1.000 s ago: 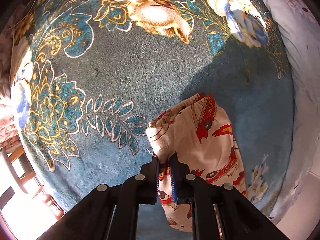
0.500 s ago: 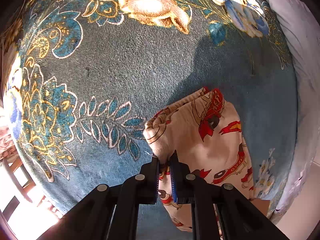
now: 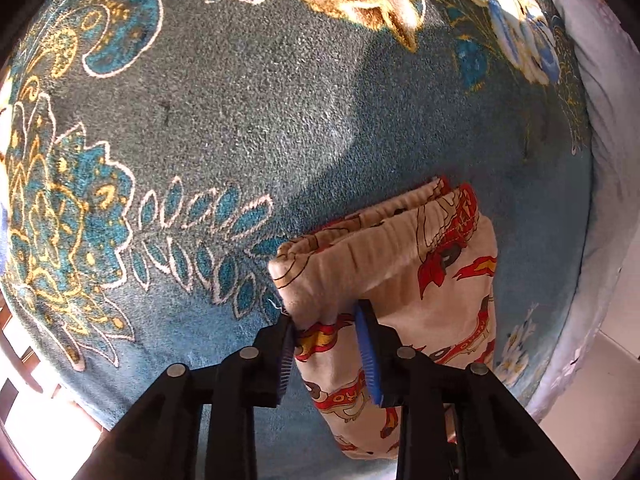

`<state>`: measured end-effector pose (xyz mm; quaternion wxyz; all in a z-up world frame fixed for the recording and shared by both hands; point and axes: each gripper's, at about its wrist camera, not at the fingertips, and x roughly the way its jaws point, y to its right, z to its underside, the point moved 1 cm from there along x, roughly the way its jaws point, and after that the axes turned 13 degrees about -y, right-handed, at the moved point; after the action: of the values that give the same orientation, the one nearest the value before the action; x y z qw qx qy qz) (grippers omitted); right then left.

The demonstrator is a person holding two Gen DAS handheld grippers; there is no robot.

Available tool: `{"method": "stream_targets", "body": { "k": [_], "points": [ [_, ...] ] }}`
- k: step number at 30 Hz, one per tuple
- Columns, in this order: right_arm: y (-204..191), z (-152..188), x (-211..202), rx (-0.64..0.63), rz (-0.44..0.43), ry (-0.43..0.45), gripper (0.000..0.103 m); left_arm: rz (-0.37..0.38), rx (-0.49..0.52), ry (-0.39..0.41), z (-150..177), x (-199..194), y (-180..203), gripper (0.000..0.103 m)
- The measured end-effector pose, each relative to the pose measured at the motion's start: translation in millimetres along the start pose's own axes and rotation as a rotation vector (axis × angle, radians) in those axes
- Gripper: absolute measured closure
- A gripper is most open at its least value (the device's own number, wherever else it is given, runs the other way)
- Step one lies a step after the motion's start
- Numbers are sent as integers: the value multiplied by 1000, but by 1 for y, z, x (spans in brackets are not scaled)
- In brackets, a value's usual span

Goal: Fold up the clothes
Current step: 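Open the right gripper and release the folded pants onto the blanket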

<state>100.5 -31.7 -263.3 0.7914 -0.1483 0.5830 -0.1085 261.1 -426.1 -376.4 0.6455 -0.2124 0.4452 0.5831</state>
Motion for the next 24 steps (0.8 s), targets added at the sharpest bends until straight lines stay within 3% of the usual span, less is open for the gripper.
{"method": "stream_targets", "body": {
  "k": [4, 12, 17, 20, 22, 24],
  "points": [
    [11, 27, -36, 33, 25, 29, 51, 2, -12, -15, -3, 8, -5, 60],
    [76, 96, -95, 314, 90, 82, 50, 37, -14, -39, -3, 11, -23, 58],
    [96, 132, -105, 443, 71, 92, 50, 67, 46, -19, 4, 11, -37, 58],
    [94, 142, -104, 450, 62, 82, 50, 74, 76, -3, 9, 12, -43, 63],
    [92, 147, -103, 445, 56, 73, 50, 64, 96, 14, 15, 11, -48, 79],
    [89, 152, -102, 441, 50, 64, 50, 55, 115, 31, 20, 10, -52, 86]
  ]
}}
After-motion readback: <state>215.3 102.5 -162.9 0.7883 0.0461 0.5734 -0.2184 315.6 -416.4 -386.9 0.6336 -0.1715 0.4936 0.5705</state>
